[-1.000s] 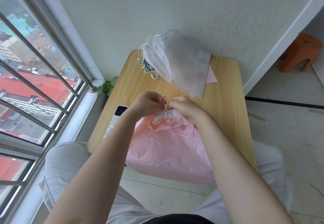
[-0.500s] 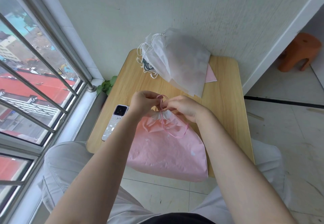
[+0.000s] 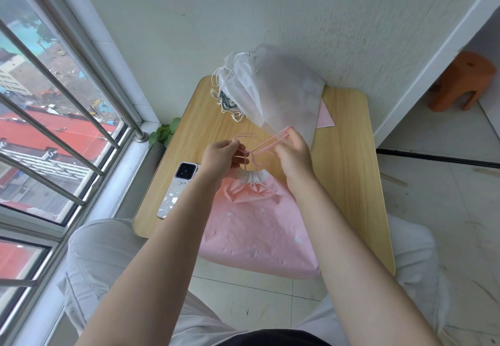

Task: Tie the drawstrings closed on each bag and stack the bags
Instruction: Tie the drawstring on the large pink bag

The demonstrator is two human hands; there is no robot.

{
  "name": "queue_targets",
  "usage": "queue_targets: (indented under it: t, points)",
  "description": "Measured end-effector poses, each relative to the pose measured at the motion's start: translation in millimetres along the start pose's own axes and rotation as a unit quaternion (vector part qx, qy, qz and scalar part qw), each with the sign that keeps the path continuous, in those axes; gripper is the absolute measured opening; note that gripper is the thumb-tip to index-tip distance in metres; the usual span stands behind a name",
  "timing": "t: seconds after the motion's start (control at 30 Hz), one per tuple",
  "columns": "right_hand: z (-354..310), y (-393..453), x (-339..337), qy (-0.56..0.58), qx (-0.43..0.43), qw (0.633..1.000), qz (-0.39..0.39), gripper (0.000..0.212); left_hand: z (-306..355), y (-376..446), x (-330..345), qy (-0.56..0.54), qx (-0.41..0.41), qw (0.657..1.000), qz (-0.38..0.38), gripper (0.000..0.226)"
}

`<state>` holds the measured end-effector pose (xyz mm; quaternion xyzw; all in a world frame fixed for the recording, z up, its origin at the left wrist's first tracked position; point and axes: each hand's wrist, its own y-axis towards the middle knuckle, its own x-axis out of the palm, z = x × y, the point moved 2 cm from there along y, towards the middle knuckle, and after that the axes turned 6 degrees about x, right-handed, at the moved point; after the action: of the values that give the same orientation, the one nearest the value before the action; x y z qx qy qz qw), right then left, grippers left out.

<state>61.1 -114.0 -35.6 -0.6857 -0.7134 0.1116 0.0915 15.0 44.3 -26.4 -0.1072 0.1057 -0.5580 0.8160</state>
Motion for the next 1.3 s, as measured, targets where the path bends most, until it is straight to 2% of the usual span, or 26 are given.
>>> queue_targets:
  t: [0.1,0.2,0.27,0.47,0.53,0.57,0.63,0.67,0.7,0.77,0.8,0.83,0.9,1.0,1.1,1.2,1.3]
  points:
    - [-8,-3,-4,0.221,0.06,0.973,-0.015,0.025,-2,1,2,-0.019,-0.021,1.0,0.011,0.029]
    - [-16,-5,-5,0.403,0.144,0.901,-0.071,0.021,-2,2,2,-0.028,-0.035,0.999,0.028,0.031]
    - [-19,-6,-7,0.455,0.164,0.872,-0.08,0.018,-1,3,2,-0.029,-0.038,0.998,0.035,0.032]
    - [-25,-1,-11,0.475,0.128,0.863,-0.112,0.041,-4,4,-1,-0.029,-0.038,0.998,0.049,0.031]
    - [-29,3,-14,0.434,0.124,0.885,-0.113,0.036,-7,4,-4,-0.04,-0.043,0.996,0.061,0.03]
    - [-30,5,-17,0.38,0.118,0.91,-0.114,0.032,-8,4,-5,-0.045,-0.046,0.996,0.067,0.029]
    - [-32,8,-21,0.186,0.078,0.974,-0.107,0.029,-9,5,-8,-0.045,-0.053,0.995,0.074,0.028]
    - [-33,7,-23,0.038,0.041,0.994,-0.096,0.027,-9,6,-9,-0.041,-0.057,0.995,0.076,0.027]
    - [-34,6,-23,-0.127,-0.003,0.988,-0.088,0.025,-8,6,-9,-0.04,-0.062,0.994,0.077,0.027]
    - [-32,3,-19,-0.39,-0.068,0.913,-0.1,0.031,-7,5,-10,-0.053,-0.071,0.993,0.074,0.028]
    - [-31,2,-17,-0.465,-0.07,0.876,-0.108,0.037,-6,5,-9,-0.063,-0.073,0.993,0.067,0.027]
    - [-30,0,-16,-0.503,-0.057,0.855,-0.11,0.042,-6,5,-9,-0.073,-0.071,0.993,0.056,0.028]
    - [-27,-1,-14,-0.513,-0.034,0.852,-0.1,0.047,-7,5,-9,-0.085,-0.059,0.994,0.034,0.03]
    - [-25,-6,-9,-0.444,-0.046,0.892,-0.069,0.048,-10,6,-11,-0.09,-0.04,0.995,0.035,0.033]
    - [-18,-4,-8,-0.409,-0.052,0.91,-0.048,0.045,-14,6,-16,-0.042,-0.037,0.995,0.084,0.035]
    - [-14,0,-6,-0.417,-0.078,0.906,0.0,0.04,-19,0,-14,0.028,-0.031,0.988,0.151,0.031]
    - [-14,3,-3,-0.393,-0.106,0.913,0.004,0.04,-21,2,-17,0.027,-0.022,0.985,0.17,0.028]
